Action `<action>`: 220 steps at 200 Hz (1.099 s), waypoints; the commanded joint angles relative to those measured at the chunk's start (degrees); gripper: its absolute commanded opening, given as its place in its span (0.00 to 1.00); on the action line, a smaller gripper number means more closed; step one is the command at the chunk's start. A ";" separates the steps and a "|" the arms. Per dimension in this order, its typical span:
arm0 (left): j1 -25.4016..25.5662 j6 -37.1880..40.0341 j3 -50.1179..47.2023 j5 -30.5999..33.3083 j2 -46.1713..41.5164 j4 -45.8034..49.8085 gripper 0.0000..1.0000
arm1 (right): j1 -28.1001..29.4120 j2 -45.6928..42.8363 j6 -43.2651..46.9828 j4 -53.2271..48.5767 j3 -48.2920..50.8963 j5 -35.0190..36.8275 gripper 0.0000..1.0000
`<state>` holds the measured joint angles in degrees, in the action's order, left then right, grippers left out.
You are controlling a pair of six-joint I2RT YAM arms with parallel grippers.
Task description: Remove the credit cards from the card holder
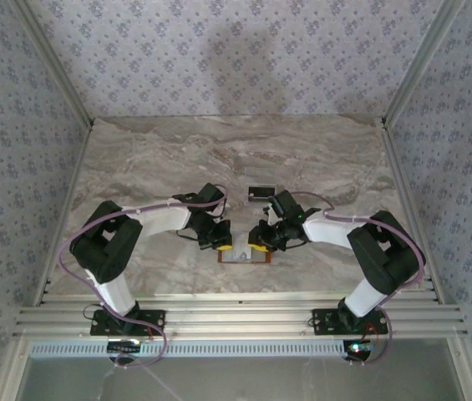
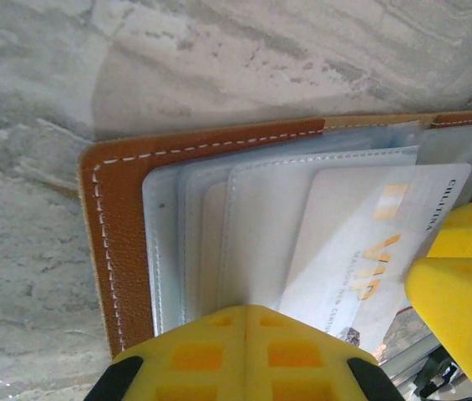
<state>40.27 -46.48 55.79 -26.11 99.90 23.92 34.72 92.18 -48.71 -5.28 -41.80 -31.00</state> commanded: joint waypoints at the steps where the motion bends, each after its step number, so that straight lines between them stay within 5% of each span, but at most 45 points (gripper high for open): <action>1: 0.24 0.93 0.10 3.61 1.80 5.16 0.03 | -0.49 1.54 -0.12 2.61 0.89 -2.87 0.29; 100: 0.27 1.18 0.87 3.69 2.06 6.00 0.03 | -1.21 2.64 -2.09 8.27 2.56 -5.76 0.18; 220: 0.28 0.89 1.40 4.07 0.75 6.68 0.03 | -6.42 -6.47 4.05 -2.62 3.14 -3.42 0.08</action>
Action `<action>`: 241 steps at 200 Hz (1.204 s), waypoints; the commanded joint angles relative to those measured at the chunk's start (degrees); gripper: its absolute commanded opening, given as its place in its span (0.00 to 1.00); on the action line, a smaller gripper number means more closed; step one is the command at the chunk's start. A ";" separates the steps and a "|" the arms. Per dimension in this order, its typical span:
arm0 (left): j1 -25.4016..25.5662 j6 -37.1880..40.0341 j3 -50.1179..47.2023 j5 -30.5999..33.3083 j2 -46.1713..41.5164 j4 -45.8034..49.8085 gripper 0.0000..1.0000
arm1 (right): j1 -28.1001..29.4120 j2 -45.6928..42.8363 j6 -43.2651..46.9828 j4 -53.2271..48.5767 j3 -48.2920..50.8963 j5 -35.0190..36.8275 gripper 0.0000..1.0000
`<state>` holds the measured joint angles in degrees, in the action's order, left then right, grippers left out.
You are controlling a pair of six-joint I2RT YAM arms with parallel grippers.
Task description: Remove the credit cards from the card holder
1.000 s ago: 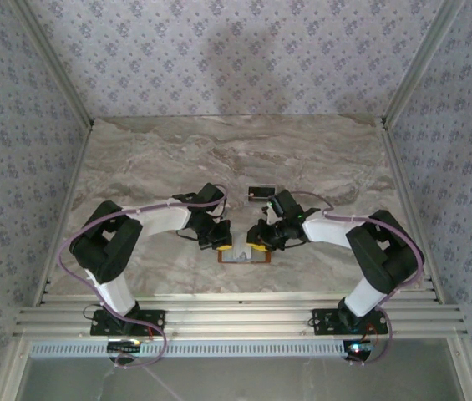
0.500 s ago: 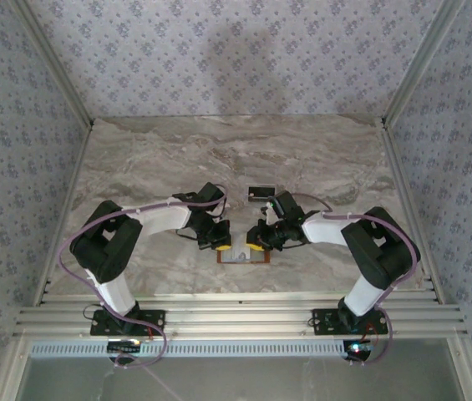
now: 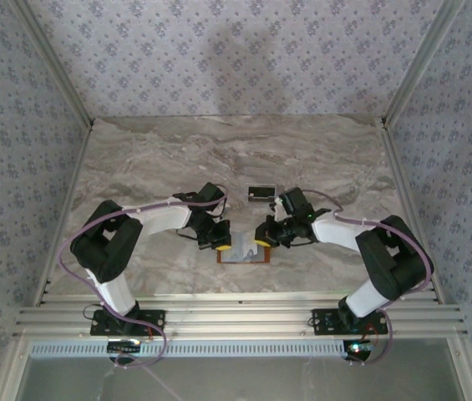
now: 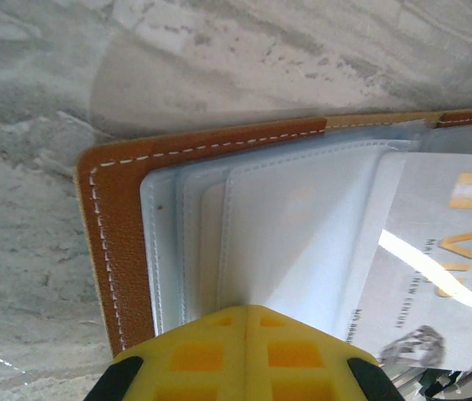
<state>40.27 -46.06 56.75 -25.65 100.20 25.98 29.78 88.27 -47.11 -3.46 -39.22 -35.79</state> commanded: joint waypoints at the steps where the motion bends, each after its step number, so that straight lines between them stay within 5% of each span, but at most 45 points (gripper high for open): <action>1: 0.26 0.51 0.45 3.60 0.44 4.62 0.03 | -1.52 -2.66 2.51 -4.48 0.55 1.40 0.08; 105: 0.34 -0.54 2.77 3.44 -3.42 4.95 0.09 | -3.70 -7.36 10.59 -13.49 -4.64 3.81 0.03; 184: -0.80 0.52 2.66 4.99 -6.11 6.17 0.11 | -4.30 -3.86 43.24 -33.84 -21.65 13.37 0.00; 241: -2.64 1.22 1.01 4.83 -6.81 5.61 0.11 | -5.51 1.28 71.59 -38.68 -32.32 18.04 0.00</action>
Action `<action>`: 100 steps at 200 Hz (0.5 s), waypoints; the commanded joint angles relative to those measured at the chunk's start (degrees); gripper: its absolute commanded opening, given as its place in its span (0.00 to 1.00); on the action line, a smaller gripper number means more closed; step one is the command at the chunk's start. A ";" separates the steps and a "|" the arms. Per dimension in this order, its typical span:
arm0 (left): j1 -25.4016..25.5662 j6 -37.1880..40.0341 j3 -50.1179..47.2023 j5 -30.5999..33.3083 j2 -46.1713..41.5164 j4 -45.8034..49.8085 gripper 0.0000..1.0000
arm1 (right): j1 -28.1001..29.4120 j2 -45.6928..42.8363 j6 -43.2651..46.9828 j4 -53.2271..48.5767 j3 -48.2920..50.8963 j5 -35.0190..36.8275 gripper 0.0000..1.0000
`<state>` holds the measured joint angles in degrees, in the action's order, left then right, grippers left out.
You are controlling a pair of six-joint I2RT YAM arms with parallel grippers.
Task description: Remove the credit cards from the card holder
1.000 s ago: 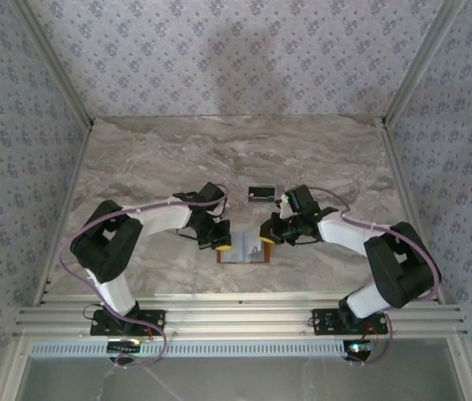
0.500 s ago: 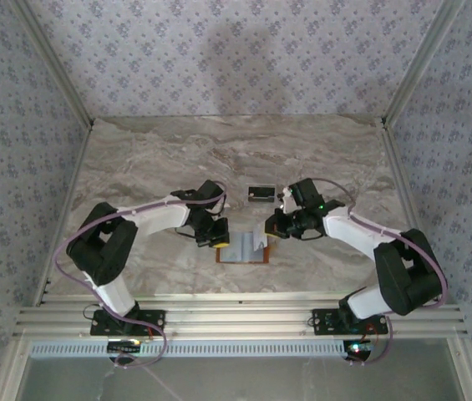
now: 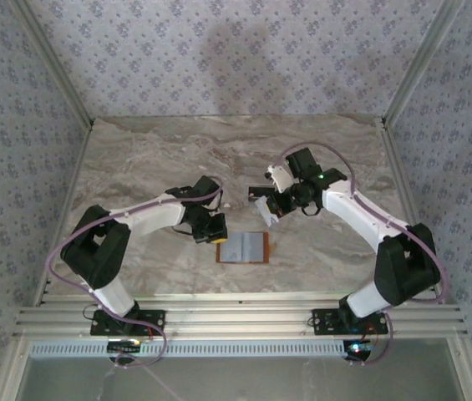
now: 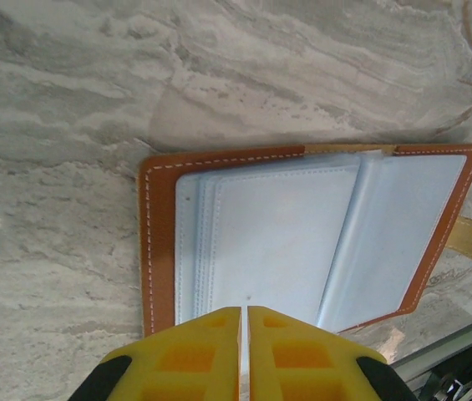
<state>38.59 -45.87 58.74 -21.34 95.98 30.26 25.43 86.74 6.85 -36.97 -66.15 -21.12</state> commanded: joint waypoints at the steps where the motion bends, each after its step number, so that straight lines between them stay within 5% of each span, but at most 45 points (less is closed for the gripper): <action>1: -0.96 1.03 -1.03 0.56 -2.58 1.31 0.11 | -1.21 2.90 18.08 -5.24 -5.52 3.42 0.00; 100: -3.24 2.66 -3.62 1.13 -4.66 1.60 0.12 | -0.91 19.24 50.56 -20.50 -28.25 10.04 0.00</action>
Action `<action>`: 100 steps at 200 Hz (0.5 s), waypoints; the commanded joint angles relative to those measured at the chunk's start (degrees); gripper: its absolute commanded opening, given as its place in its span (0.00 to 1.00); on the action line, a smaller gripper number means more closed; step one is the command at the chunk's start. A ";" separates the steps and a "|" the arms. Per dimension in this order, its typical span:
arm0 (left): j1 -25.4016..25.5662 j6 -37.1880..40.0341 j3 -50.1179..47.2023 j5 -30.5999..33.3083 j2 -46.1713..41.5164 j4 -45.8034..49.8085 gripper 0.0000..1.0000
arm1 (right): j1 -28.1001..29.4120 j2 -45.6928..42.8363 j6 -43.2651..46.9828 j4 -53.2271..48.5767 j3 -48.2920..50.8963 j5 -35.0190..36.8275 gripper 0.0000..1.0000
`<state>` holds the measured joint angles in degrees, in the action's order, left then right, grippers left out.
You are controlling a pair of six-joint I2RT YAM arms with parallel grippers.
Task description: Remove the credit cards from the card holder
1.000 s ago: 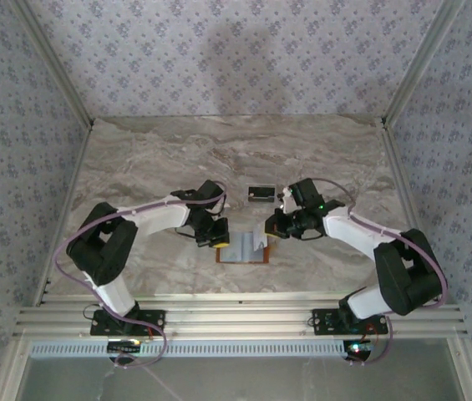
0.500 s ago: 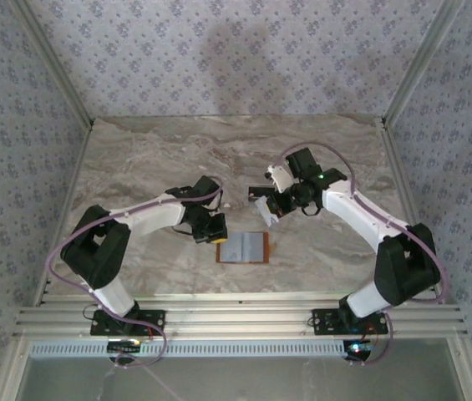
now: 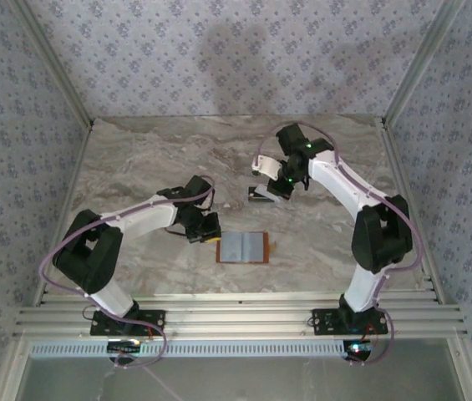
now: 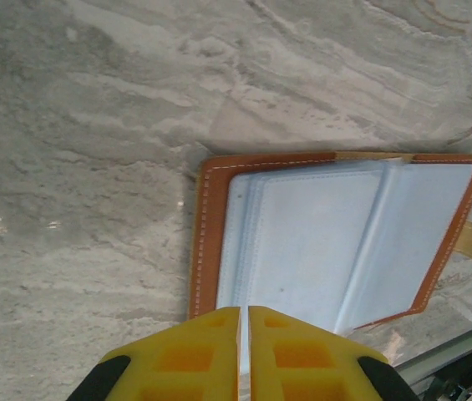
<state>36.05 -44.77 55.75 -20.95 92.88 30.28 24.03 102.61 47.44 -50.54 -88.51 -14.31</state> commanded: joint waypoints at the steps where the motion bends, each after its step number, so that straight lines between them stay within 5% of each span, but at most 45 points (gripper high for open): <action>1: -0.71 1.59 -0.59 0.73 -1.60 1.60 0.12 | 0.44 3.51 10.18 -7.11 -6.15 3.31 0.00; 100: -1.60 1.50 -2.09 1.33 -4.01 1.25 0.14 | 1.84 16.47 19.15 -12.58 -23.45 6.70 0.00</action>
<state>35.09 -43.51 54.04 -20.62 91.09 30.24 25.36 116.33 58.37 -58.94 -109.19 -9.78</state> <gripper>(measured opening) 0.137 0.048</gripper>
